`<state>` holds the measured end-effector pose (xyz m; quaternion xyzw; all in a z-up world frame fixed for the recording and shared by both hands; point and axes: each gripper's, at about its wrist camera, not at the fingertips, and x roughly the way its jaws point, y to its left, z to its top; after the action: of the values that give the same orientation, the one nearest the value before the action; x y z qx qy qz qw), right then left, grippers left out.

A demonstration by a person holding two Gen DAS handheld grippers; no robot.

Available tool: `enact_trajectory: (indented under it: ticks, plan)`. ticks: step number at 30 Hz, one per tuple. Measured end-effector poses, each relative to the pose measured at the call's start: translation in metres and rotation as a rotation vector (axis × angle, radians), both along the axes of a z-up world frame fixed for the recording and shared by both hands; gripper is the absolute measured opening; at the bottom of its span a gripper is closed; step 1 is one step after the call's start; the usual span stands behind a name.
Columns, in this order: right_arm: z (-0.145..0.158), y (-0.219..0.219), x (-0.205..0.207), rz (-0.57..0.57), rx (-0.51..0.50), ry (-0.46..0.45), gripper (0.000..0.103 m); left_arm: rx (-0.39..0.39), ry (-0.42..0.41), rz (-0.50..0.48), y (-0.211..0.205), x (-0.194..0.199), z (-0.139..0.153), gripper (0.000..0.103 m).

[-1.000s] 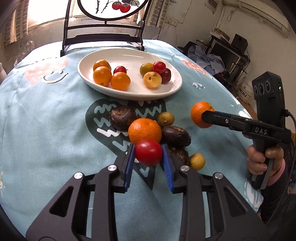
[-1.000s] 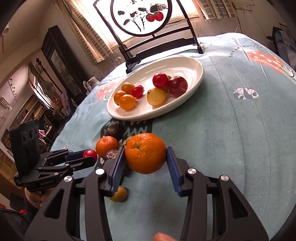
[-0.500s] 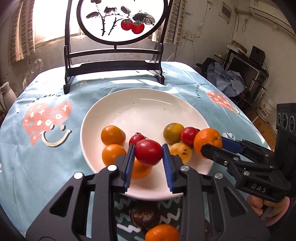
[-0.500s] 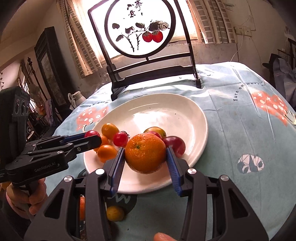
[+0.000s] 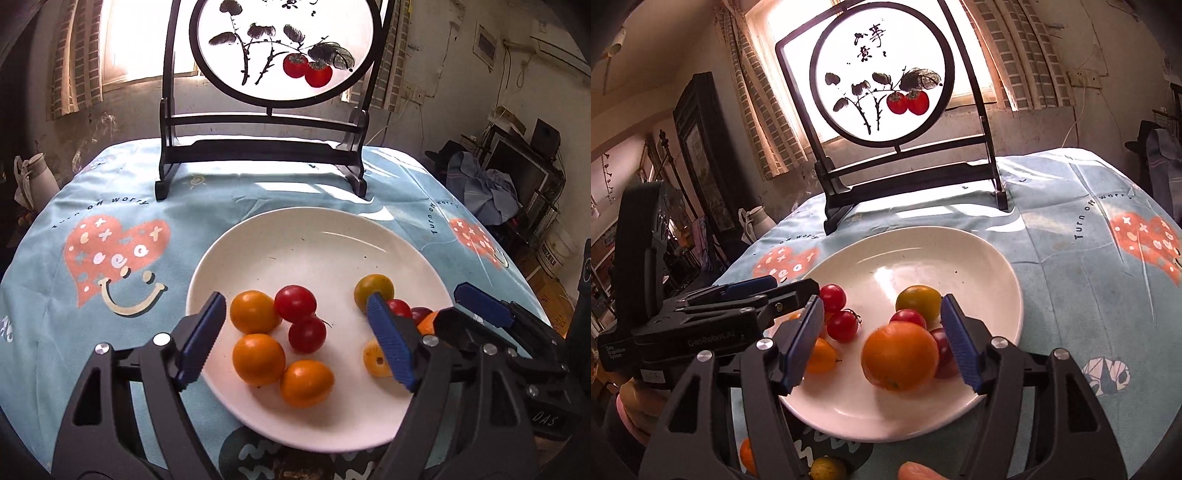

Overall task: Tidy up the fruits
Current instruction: 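Carry the orange and tomato onto the white plate and open both grippers, then grasp a dark passion fruit with the right gripper while the left gripper grasps an orange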

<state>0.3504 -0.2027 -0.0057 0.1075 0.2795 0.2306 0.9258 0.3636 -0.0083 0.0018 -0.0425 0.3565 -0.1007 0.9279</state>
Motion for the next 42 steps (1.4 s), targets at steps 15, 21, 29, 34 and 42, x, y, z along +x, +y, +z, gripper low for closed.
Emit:
enact_trajectory:
  ticks: [15, 21, 29, 34, 42]
  plan:
    - [-0.014, 0.012, -0.067, -0.018, -0.131, 0.087, 0.073, 0.094, 0.003, 0.088, 0.038, -0.105, -0.026, 0.101]
    - [-0.017, 0.015, -0.086, 0.017, -0.156, 0.095, 0.073, 0.039, 0.012, 0.087, 0.047, -0.119, -0.03, 0.101]
    - [-0.029, 0.016, -0.097, 0.097, -0.159, 0.191, 0.073, 0.088, 0.02, 0.145, 0.055, -0.118, -0.036, 0.101]
    - [-0.037, 0.034, -0.113, 0.2, -0.202, 0.196, 0.066, 0.071, 0.029, 0.162, 0.06, -0.116, -0.036, 0.101]
    - [-0.052, 0.039, -0.104, 0.246, -0.168, 0.287, 0.053, 0.08, 0.026, 0.154, 0.056, -0.117, -0.034, 0.101]
